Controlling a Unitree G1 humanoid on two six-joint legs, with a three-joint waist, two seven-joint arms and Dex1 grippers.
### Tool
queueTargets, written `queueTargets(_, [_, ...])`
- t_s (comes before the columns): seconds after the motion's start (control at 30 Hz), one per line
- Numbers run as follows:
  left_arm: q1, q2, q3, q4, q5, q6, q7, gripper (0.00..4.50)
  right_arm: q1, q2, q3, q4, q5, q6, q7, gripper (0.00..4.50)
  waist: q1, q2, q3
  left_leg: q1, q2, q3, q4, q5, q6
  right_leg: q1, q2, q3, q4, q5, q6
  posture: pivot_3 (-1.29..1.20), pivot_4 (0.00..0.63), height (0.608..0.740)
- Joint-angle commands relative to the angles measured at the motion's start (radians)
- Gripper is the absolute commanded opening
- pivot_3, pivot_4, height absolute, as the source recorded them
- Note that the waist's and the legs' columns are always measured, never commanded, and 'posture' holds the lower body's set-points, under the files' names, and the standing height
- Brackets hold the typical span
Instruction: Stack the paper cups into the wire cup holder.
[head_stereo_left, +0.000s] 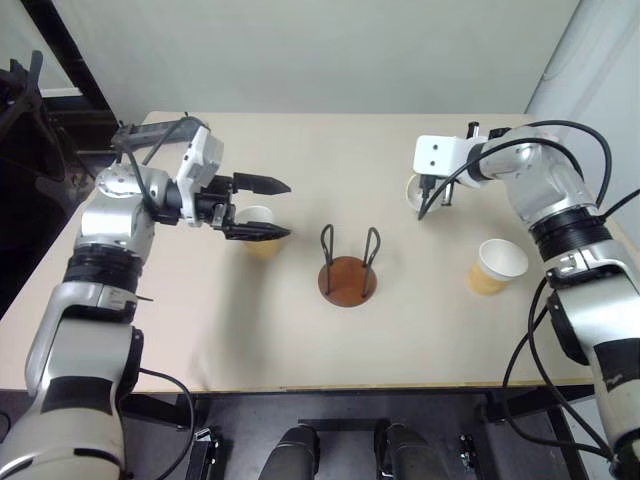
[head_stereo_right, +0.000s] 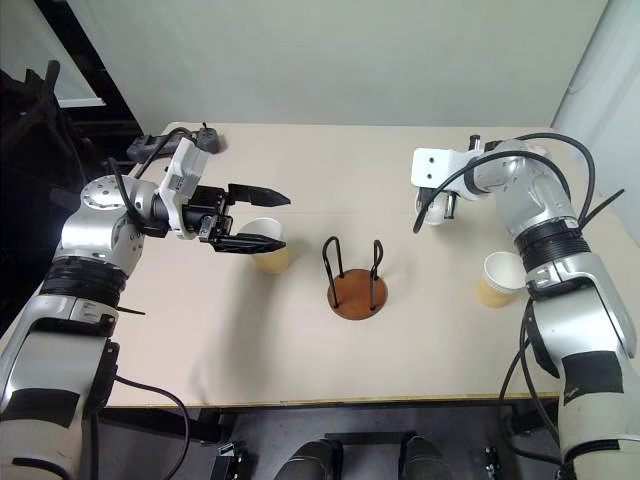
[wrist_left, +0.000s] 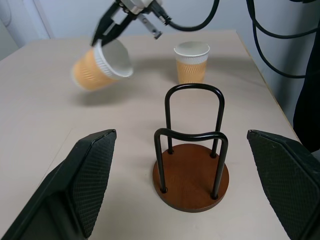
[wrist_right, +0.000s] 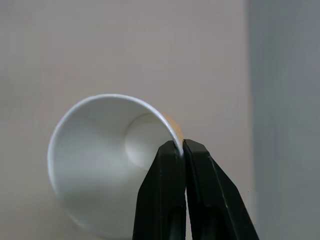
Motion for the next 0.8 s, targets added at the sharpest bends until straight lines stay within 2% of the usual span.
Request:
queueTargets(0.03, [-0.030,0.006,0.025,-0.018,-0.004,0.000,-0.034,4.50,0.004,-0.040,-0.047,-0.118,0.075,0.089,0.154,0.07,0.000,0.000,0.000,0.000,0.000,0.000,0.000,0.000,0.000,0.000,0.000,0.000,0.000,0.000,0.000,0.00,0.150,0.740])
queueTargets(0.43, [-0.036,-0.003,0.025,-0.010,0.000,-0.002,-0.034,4.50,0.036,-0.175,0.003,-0.320,0.185,0.196,0.570,0.07,-0.002,0.000,0.000,0.000,0.000,0.001,0.000,0.001,0.001,0.000,0.000,0.000,-0.001,0.000,0.000,0.00,0.150,0.740])
queueTargets(0.63, [-0.026,-0.007,0.032,-0.027,0.000,0.006,-0.034,4.50,0.114,-0.241,0.124,-0.421,0.291,0.187,0.590,0.07,-0.003,0.000,0.000,0.001,0.000,0.001,0.001,0.003,0.002,0.002,0.001,0.001,-0.001,-0.001,0.001,0.00,0.150,0.740])
queueTargets(0.8, [-0.013,-0.004,0.042,-0.061,-0.001,0.025,-0.034,4.50,0.097,-0.197,0.158,-0.353,0.263,0.153,0.590,0.07,-0.005,0.000,0.000,0.002,0.000,0.001,0.002,0.005,0.002,0.002,0.001,0.001,0.001,-0.001,0.001,0.00,0.150,0.740])
